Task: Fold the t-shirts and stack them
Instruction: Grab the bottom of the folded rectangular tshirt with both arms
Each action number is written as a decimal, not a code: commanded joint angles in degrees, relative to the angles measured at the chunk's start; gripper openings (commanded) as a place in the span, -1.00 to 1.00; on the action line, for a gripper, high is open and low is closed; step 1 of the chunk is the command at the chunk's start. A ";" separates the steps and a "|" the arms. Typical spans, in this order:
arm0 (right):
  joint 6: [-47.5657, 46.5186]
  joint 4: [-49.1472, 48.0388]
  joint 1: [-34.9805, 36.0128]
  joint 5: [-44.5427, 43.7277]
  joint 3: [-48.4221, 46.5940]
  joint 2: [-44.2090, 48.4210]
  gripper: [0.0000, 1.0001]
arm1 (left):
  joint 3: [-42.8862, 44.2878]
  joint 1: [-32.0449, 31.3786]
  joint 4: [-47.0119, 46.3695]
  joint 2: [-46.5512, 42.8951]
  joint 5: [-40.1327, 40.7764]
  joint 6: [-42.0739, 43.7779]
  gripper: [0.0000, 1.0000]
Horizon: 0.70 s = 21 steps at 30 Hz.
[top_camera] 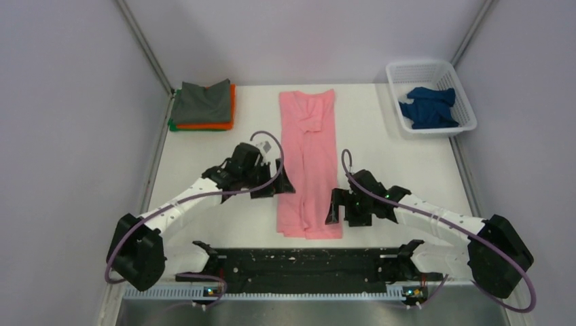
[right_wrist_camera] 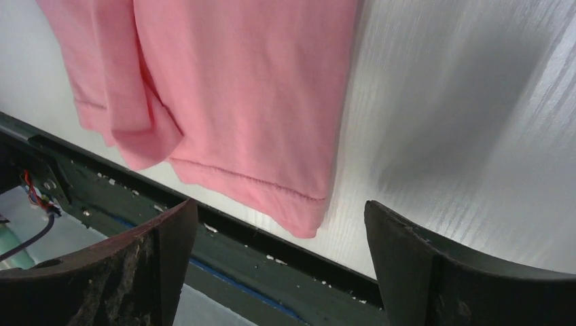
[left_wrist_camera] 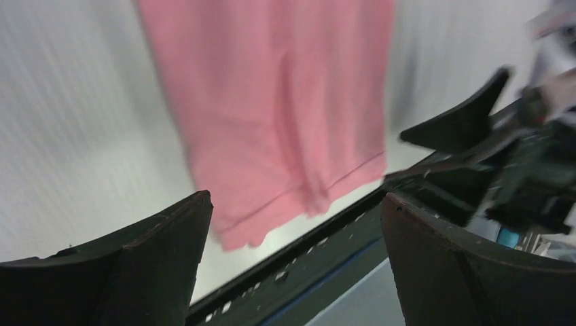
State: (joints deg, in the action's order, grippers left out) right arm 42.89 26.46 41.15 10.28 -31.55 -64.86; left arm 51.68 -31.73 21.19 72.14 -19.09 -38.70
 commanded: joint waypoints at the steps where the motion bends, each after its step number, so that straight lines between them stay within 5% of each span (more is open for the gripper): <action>1: 3.36 -2.01 0.39 2.77 1.07 0.82 0.80 | -12.50 -3.03 3.44 -6.31 -0.79 -4.44 0.98; 10: 6.92 -6.19 1.16 3.55 6.18 -1.29 0.51 | -20.65 -8.14 0.25 -4.39 -5.21 -5.48 0.75; 21: 7.77 -7.19 1.68 4.01 8.04 -2.23 0.29 | -16.24 -12.75 2.36 6.29 3.24 -3.55 0.29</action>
State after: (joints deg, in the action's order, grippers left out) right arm 50.37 18.44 41.95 15.64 -25.50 -65.52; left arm 33.63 -44.01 23.59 76.16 -22.22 -43.77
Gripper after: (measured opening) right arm 0.660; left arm 0.675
